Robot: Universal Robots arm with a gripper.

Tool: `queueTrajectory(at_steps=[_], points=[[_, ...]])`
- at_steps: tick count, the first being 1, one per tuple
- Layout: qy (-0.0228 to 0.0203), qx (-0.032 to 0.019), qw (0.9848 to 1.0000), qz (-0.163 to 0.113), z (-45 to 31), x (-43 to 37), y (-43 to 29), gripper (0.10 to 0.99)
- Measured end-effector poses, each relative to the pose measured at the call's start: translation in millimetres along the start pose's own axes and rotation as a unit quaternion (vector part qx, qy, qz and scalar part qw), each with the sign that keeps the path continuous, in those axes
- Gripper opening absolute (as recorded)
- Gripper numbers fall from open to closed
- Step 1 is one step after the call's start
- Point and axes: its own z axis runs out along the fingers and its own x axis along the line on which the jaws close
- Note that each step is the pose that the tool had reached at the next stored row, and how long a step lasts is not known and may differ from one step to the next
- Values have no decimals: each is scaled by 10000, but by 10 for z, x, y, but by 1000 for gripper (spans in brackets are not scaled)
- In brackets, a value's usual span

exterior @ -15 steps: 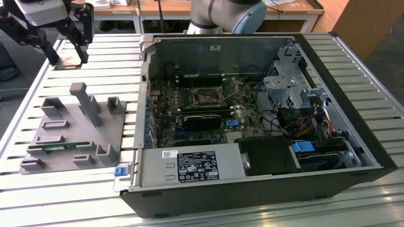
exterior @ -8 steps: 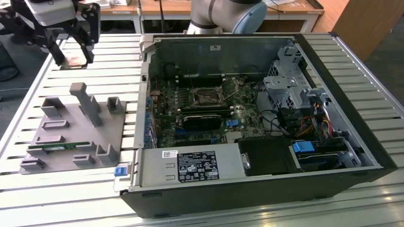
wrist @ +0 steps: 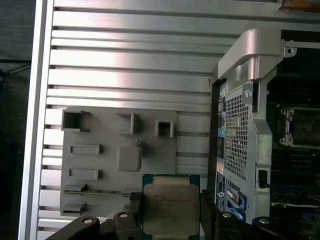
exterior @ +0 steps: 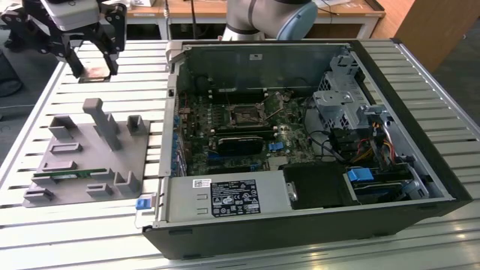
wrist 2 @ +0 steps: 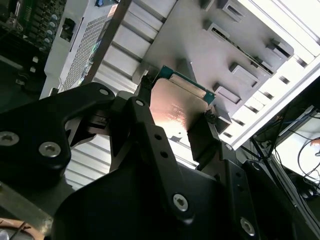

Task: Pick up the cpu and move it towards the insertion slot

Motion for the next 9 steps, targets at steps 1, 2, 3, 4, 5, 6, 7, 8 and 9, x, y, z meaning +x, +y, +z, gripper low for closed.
queueTrajectory(at_steps=[1, 2, 3, 4, 5, 6, 7, 8, 9], points=[[0, 0, 10000, 0, -1, -14, 0, 541], [0, 0, 10000, 0, 0, -27, -1, 541], [0, 0, 10000, 0, 0, -40, -1, 541], [0, 0, 10000, 0, 0, -54, -2, 541], [0, 0, 10000, 0, -1, -67, -2, 541], [0, 0, 10000, 0, 0, -81, -3, 541], [0, 0, 10000, 0, -1, -96, -3, 541], [0, 0, 10000, 0, -1, -111, -4, 541], [0, 0, 10000, 0, -1, -126, -4, 541]])
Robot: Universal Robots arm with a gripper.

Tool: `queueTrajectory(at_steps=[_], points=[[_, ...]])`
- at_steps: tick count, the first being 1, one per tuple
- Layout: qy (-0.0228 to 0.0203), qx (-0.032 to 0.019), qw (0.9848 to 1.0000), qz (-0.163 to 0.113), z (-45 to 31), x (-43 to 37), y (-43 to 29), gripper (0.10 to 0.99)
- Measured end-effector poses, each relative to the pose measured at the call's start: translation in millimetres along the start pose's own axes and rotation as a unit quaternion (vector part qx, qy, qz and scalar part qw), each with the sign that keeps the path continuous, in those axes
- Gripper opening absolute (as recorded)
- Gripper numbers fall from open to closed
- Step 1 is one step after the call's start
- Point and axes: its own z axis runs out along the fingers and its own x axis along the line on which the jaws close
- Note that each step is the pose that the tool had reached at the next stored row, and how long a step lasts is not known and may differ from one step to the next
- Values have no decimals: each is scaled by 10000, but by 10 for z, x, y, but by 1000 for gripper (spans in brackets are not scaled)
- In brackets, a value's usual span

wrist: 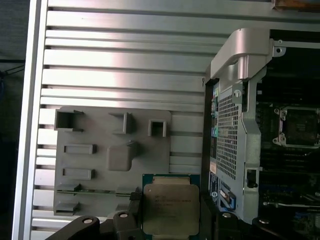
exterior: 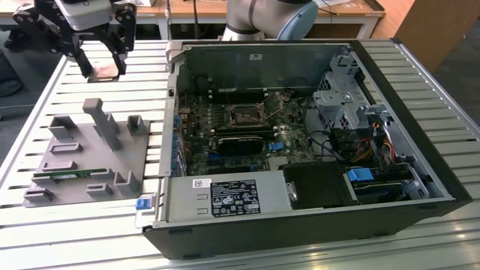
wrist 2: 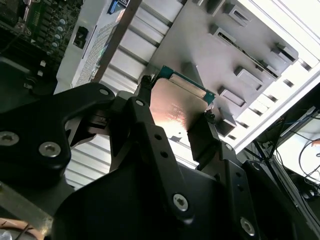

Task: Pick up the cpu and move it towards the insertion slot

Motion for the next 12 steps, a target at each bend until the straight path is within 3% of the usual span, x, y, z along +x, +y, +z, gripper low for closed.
queueTrajectory(at_steps=[12], points=[[0, -1, 10000, 0, -1, -221, -6, 541]])
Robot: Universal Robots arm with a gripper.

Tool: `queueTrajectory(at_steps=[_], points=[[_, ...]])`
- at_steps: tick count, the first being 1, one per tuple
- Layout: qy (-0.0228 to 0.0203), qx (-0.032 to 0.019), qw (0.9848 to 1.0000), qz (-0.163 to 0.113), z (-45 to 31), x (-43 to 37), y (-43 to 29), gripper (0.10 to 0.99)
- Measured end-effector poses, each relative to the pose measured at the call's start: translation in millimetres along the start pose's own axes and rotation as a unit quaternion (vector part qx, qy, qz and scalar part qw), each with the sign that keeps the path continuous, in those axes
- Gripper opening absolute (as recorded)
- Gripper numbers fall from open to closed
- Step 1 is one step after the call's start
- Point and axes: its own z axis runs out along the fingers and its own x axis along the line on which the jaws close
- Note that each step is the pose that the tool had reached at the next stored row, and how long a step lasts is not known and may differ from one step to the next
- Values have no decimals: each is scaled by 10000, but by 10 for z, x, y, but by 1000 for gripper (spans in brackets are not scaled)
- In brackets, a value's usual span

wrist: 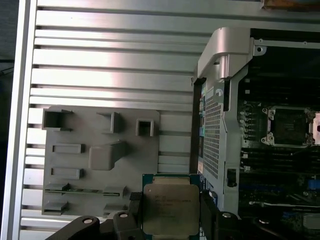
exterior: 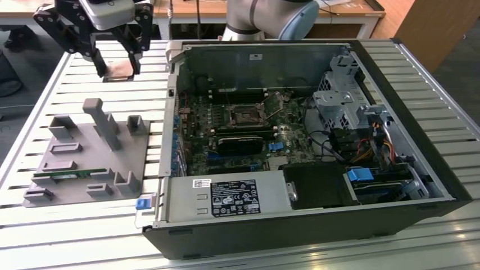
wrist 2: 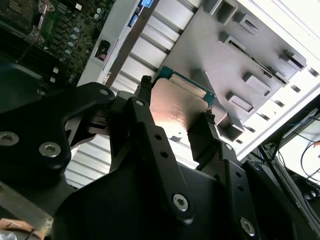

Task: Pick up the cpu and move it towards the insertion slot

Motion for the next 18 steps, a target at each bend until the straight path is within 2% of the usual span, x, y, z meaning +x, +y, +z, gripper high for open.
queueTrajectory(at_steps=[7, 18], points=[[0, 0, 10000, 0, 0, -103, 14, 541], [0, 0, 10000, 0, 2, -271, 78, 541]])
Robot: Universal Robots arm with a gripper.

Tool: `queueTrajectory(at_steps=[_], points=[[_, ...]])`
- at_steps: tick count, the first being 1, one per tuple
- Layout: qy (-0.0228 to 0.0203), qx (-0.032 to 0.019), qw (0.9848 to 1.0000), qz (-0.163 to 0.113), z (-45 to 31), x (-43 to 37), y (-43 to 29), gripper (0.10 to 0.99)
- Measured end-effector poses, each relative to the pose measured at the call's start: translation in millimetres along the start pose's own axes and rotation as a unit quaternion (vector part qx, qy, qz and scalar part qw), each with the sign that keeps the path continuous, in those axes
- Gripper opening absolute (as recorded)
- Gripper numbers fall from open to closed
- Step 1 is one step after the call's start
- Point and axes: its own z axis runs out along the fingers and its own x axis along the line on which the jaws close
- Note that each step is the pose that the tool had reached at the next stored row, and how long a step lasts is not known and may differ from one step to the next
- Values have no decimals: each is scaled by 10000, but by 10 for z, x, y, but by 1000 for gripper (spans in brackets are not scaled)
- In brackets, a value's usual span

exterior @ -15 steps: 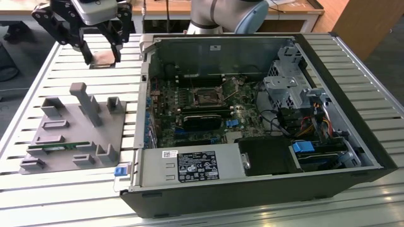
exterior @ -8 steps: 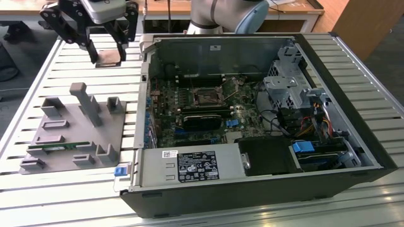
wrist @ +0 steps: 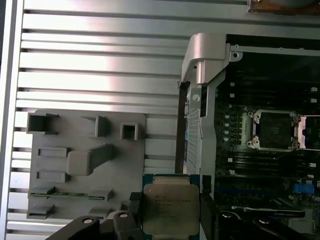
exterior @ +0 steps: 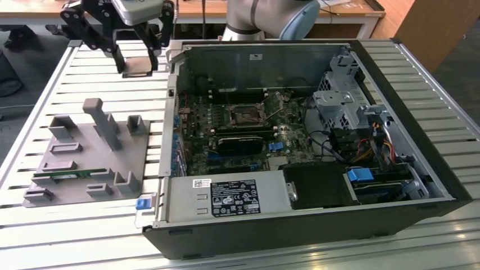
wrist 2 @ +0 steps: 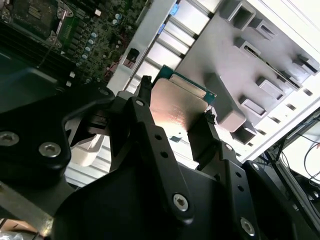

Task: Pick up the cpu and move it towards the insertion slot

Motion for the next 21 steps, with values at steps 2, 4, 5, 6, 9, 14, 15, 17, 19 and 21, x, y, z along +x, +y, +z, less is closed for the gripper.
queueTrajectory(at_steps=[2, 4, 5, 6, 9, 14, 15, 17, 19, 21], points=[[0, 0, 10000, 0, 0, -32, 12, 541], [0, 0, 10000, 0, 1, -61, 24, 541], [0, 0, 10000, 0, 1, -74, 29, 541], [0, 0, 10000, 0, 1, -88, 34, 541], [0, 0, 10000, 0, 2, -129, 49, 541], [0, 0, 10000, 0, 2, -192, 71, 541], [0, 0, 10000, 0, 2, -205, 75, 541], [0, 0, 10000, 0, 3, -233, 80, 541], [0, 0, 10000, 0, 3, -258, 84, 541], [0, -1, 10000, 0, 3, -283, 87, 541]])
